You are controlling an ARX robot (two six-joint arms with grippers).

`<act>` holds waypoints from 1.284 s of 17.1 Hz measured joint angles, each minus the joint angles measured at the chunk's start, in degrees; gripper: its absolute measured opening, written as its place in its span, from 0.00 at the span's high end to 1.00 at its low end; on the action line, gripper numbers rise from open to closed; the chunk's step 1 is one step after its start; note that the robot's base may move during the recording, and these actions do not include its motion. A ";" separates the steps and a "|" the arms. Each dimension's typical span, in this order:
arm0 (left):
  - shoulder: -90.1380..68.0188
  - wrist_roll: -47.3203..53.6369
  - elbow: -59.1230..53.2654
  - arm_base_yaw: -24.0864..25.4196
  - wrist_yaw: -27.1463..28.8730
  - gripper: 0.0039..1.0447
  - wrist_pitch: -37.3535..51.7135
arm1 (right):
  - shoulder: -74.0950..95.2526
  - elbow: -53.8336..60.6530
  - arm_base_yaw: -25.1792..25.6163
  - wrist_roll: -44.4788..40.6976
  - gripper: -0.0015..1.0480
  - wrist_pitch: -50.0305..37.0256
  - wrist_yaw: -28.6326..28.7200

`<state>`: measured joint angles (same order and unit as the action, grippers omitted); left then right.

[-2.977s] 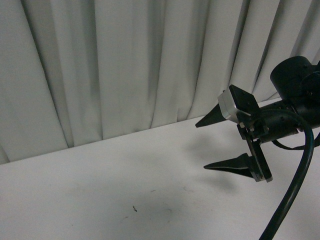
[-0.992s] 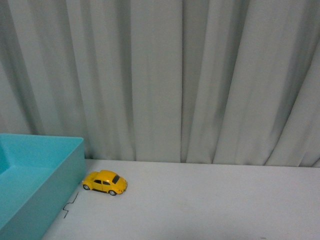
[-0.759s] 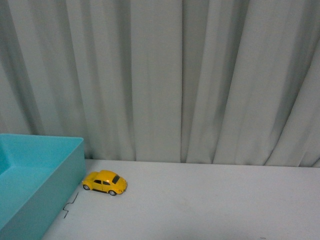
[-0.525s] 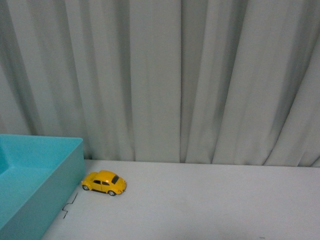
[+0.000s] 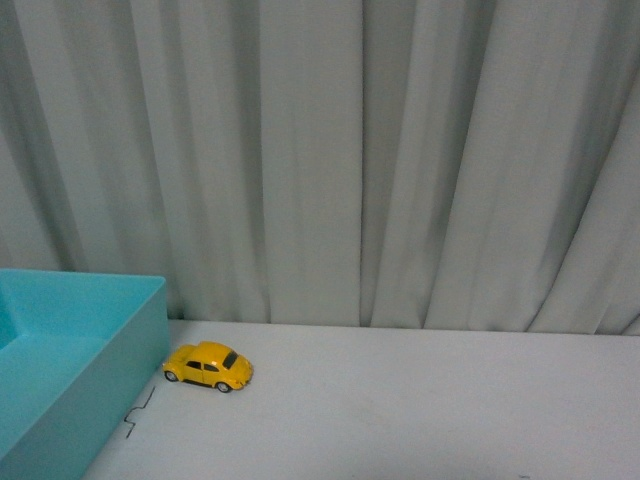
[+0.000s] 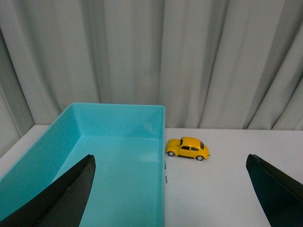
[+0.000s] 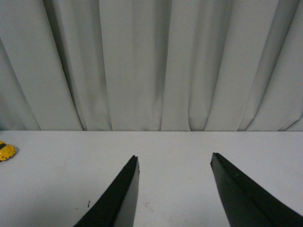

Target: Wind up and store yellow beetle toy

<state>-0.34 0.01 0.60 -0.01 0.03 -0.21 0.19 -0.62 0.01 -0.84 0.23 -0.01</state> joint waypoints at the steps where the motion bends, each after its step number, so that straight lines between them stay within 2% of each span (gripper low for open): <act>1: 0.00 0.00 0.00 0.00 0.00 0.06 0.00 | 0.00 0.00 0.00 0.00 0.42 0.00 0.00; 4: 0.00 0.00 0.00 0.00 0.00 0.06 0.00 | 0.00 0.00 0.00 0.00 0.11 0.00 0.00; 5: 0.00 0.00 0.00 0.00 0.00 0.06 0.00 | 0.00 0.00 0.00 0.00 0.05 0.00 0.00; 6: -0.94 -1.86 1.29 -0.85 2.54 0.06 -4.81 | 0.00 0.00 0.00 0.00 0.07 0.00 0.00; 7: -9.73 -10.08 7.06 -3.72 10.93 0.06 -15.76 | 0.00 0.00 0.00 0.04 0.07 0.02 -0.11; 8: -19.06 -18.16 11.78 -3.56 15.93 0.06 -16.11 | 0.00 0.00 0.00 0.00 0.06 -0.04 0.11; 10: -28.74 -24.06 17.09 -1.68 17.97 0.06 -7.80 | 0.02 0.00 0.00 0.02 0.06 0.00 0.00; 11: -36.74 -23.67 20.74 -1.07 16.63 0.06 -0.13 | 0.00 0.00 0.00 0.02 0.06 0.02 0.00; 14: -56.61 -16.83 27.58 0.68 12.70 0.06 11.47 | 0.00 0.00 0.00 0.02 0.06 0.04 -0.02; 16: -67.58 -10.97 33.46 0.96 11.32 0.06 14.43 | 0.00 0.00 0.00 0.02 0.06 0.02 0.00; 19: -81.55 3.37 46.95 -2.10 8.76 0.06 15.87 | 0.00 0.00 0.00 0.00 0.06 0.02 -0.02; 21: -87.86 14.47 54.64 -4.50 4.35 0.06 12.35 | 0.00 0.00 0.00 0.02 0.06 0.00 -0.02; 22: -91.69 23.39 59.80 -5.97 0.66 0.06 7.87 | 0.00 0.00 0.00 0.02 0.06 0.00 -0.02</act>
<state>-92.03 23.40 60.40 -5.98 0.69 7.66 0.19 -0.62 0.01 -0.82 0.23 -0.03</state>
